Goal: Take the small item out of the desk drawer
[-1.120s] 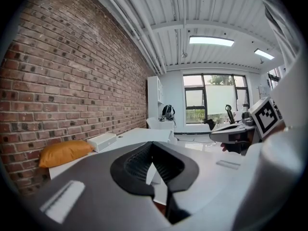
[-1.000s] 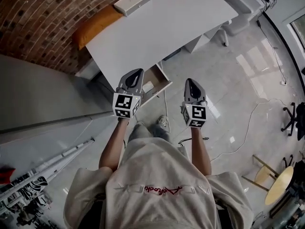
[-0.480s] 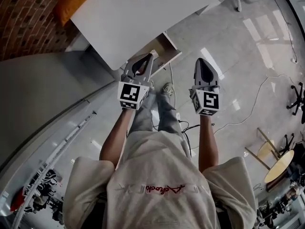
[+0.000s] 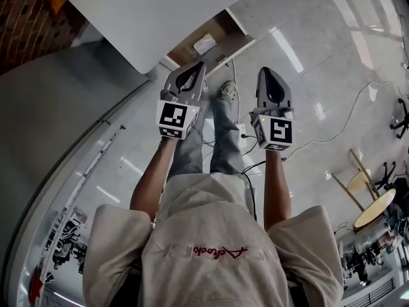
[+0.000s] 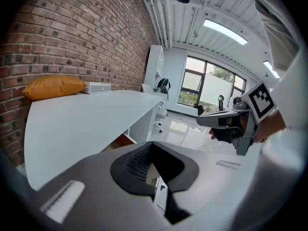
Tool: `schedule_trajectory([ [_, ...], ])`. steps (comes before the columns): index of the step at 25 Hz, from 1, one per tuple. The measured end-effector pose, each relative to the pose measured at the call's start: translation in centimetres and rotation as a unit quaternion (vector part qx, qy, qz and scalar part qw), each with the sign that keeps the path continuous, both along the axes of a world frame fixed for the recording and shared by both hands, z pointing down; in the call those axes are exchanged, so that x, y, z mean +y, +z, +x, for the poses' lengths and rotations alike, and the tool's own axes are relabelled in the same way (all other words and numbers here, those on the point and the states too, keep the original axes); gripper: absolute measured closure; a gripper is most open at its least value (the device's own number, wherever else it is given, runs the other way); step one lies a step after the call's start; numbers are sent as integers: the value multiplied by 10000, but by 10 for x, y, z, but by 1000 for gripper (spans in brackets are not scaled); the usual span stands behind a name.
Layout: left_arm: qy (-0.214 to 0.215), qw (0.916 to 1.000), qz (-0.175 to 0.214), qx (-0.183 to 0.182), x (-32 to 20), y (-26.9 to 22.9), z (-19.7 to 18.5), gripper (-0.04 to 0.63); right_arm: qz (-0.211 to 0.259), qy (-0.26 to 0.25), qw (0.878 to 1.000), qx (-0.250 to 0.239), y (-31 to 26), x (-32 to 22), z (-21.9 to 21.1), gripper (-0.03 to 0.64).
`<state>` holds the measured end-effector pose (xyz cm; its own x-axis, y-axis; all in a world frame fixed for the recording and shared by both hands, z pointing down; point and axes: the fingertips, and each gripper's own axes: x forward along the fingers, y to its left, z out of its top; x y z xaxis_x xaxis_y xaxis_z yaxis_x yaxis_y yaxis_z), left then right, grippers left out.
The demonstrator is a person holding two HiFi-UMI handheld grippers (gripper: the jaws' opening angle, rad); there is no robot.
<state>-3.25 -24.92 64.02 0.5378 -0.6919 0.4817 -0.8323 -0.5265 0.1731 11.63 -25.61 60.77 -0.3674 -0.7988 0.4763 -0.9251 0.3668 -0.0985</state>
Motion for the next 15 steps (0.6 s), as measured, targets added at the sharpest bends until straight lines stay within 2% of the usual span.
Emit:
schedule_trajectory([
  [10, 110, 9987, -444, -243, 10, 84, -8, 588, -280, 46, 9995, 153, 58, 24, 18, 606],
  [15, 343, 9963, -481, -631, -10, 103, -2, 588, -523, 57, 9985, 117, 71, 28, 20, 606],
])
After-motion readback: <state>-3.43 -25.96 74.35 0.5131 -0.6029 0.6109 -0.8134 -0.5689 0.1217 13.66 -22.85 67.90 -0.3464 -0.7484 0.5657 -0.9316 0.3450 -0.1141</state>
